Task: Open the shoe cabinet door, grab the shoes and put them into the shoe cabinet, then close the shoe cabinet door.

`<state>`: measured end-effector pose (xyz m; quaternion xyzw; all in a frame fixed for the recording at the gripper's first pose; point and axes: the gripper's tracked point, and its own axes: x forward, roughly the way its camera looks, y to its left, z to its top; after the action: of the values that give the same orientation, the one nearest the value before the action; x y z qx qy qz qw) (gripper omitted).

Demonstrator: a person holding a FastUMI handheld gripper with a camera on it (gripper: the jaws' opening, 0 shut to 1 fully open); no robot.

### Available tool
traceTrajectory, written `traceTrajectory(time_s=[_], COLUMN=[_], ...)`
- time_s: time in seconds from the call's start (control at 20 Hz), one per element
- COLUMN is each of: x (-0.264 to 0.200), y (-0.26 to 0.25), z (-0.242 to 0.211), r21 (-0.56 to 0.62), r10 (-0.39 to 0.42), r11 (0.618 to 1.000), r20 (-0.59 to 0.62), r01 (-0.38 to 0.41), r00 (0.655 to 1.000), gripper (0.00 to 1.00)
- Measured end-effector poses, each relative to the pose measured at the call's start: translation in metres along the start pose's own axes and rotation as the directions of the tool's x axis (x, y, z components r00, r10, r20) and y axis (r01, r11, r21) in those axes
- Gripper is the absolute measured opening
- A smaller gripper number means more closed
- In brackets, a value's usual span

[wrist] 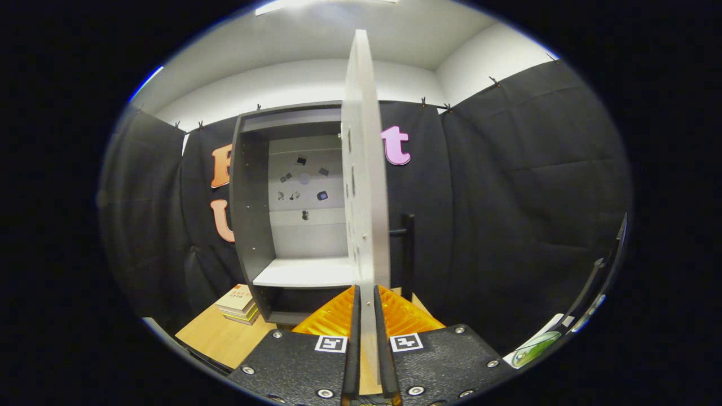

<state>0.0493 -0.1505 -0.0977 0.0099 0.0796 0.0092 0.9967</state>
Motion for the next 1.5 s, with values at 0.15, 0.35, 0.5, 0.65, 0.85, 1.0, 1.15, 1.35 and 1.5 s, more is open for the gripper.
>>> traceTrajectory(time_s=[0.15, 0.35, 0.5, 0.65, 0.85, 1.0, 1.15, 1.35, 1.5], x=[0.004, 0.013, 0.018, 0.024, 0.036, 0.046, 0.057, 0.070, 0.083], y=[0.038, 0.085, 0.115, 0.134, 0.155, 0.162, 0.167, 0.176, 0.176], z=[-0.027, -0.055, -0.088, -0.126, -0.178, -0.216, -0.254, -0.312, -0.348], r21=[0.004, 0.017, 0.058, 0.103, 0.199, 0.235, 0.239, 0.259, 0.266], r10=[0.019, 0.034, 0.069, 0.083, 0.141, 0.174, 0.195, 0.238, 0.251], r11=[1.000, 0.999, 0.997, 0.993, 0.978, 0.970, 0.968, 0.962, 0.959], r20=[-0.061, -0.122, -0.194, -0.276, -0.394, -0.464, -0.528, -0.615, -0.651], r01=[-0.019, -0.032, -0.058, -0.056, -0.066, -0.069, -0.076, -0.093, -0.094], r00=[0.998, 0.992, 0.979, 0.958, 0.908, 0.869, 0.826, 0.752, 0.716], gripper=[0.17, 0.18, 0.27, 0.32, 0.38, 0.41, 0.44, 0.53, 0.53])
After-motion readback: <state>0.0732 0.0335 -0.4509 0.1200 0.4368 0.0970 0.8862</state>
